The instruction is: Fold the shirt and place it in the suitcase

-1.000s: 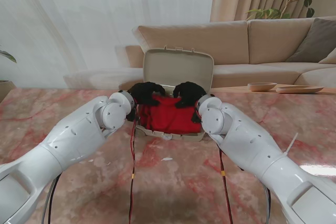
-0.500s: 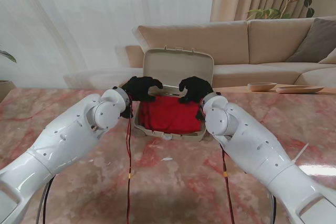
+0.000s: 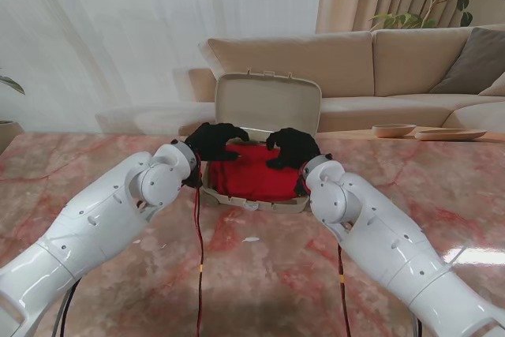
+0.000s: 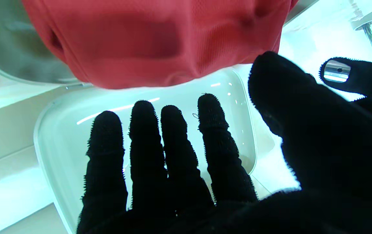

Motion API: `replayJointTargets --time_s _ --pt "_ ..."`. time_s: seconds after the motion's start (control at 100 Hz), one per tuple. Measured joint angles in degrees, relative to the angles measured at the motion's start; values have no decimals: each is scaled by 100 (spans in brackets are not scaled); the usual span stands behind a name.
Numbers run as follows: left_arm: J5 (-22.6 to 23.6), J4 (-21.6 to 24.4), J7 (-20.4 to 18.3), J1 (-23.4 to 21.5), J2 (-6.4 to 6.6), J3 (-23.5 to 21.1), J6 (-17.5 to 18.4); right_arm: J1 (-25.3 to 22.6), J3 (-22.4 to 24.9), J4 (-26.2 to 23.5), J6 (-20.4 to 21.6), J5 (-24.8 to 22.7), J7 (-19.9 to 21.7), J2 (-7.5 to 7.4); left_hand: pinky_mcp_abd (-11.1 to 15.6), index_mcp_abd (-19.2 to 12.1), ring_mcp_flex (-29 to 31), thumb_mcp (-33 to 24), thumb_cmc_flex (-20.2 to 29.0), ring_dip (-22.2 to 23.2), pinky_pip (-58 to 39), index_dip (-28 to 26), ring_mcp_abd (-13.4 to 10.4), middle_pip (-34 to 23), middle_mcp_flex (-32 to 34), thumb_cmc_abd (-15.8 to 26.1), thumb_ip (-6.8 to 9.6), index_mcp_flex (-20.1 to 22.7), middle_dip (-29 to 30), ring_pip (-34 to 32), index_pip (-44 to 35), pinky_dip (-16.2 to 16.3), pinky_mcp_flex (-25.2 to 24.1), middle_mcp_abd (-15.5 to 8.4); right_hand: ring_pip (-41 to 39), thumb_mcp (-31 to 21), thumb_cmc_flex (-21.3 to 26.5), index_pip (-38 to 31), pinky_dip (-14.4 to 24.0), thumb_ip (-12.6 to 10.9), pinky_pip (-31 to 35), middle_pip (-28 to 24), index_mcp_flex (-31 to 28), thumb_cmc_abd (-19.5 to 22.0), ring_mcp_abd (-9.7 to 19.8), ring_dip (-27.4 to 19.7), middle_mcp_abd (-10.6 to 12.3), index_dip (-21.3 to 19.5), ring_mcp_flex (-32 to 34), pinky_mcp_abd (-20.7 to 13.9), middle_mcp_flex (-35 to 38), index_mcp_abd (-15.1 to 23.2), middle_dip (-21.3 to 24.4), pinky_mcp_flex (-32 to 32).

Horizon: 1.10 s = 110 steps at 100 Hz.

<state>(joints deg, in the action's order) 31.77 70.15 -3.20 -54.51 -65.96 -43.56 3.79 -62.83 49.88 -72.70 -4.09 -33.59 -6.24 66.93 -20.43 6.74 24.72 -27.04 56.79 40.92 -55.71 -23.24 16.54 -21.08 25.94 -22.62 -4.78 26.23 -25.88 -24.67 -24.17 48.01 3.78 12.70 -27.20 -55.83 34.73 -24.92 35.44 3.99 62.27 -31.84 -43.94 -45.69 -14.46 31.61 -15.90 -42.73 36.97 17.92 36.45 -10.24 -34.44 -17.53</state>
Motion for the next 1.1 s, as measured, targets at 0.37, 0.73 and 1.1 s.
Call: replayJointTargets --time_s 0.37,0.73,1.1 --pt "-409 -649 219 163 -164 494 126 -26 -141 230 45 267 -23 28 0 1 0 584 71 -1 0 0 0 31 0 327 24 0 0 0 26 -1 0 0 -64 272 387 -69 23 0 15 -27 -12 623 0 0 0 -59 41 -5 119 4 0 -46" --pt "-642 -1030 -18 307 -250 716 188 166 -358 614 61 519 226 61 0 1 0 779 123 -3 1 0 0 121 0 414 26 0 10 0 28 -2 -2 0 -61 412 430 -198 23 0 16 -26 -12 780 12 0 0 95 29 -6 119 6 0 17" --pt "-533 -321 -175 -201 -86 -2 68 -181 53 199 -12 341 247 14 0 1 0 1007 126 -4 1 0 0 122 1 475 51 1 13 0 28 -3 -2 0 6 568 368 -200 23 0 16 -21 -11 1033 5 0 0 166 22 -7 119 54 0 94"
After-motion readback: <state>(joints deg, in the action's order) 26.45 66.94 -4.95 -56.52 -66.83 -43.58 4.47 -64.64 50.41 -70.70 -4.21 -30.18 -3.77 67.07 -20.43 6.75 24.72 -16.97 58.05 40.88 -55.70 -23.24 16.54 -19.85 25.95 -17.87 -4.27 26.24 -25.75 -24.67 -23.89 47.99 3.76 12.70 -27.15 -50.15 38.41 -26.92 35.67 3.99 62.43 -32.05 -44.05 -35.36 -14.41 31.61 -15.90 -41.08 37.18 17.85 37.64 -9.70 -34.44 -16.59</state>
